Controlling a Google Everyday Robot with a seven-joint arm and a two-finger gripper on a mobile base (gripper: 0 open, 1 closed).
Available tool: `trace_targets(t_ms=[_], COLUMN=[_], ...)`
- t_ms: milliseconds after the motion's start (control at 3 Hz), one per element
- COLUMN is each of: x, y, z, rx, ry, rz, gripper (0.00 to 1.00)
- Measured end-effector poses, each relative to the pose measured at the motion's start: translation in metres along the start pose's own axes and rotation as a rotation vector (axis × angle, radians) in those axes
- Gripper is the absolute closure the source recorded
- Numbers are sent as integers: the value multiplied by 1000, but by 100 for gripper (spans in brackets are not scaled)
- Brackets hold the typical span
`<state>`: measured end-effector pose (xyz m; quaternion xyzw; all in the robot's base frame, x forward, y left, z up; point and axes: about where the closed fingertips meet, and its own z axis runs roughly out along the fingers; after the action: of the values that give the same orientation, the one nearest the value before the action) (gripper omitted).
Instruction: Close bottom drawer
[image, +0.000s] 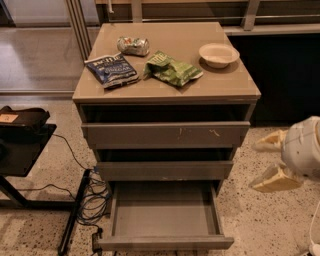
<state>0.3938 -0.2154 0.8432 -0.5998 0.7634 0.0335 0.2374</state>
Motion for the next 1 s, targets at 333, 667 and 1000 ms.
trace_targets(t_ms=[333, 667, 1000], x=[23, 24, 24], y=[15, 14, 15], z=[62, 64, 64], rx=[-24, -11, -12], ry=[-1, -1, -1], rz=[23, 25, 25], gripper=[64, 87, 100])
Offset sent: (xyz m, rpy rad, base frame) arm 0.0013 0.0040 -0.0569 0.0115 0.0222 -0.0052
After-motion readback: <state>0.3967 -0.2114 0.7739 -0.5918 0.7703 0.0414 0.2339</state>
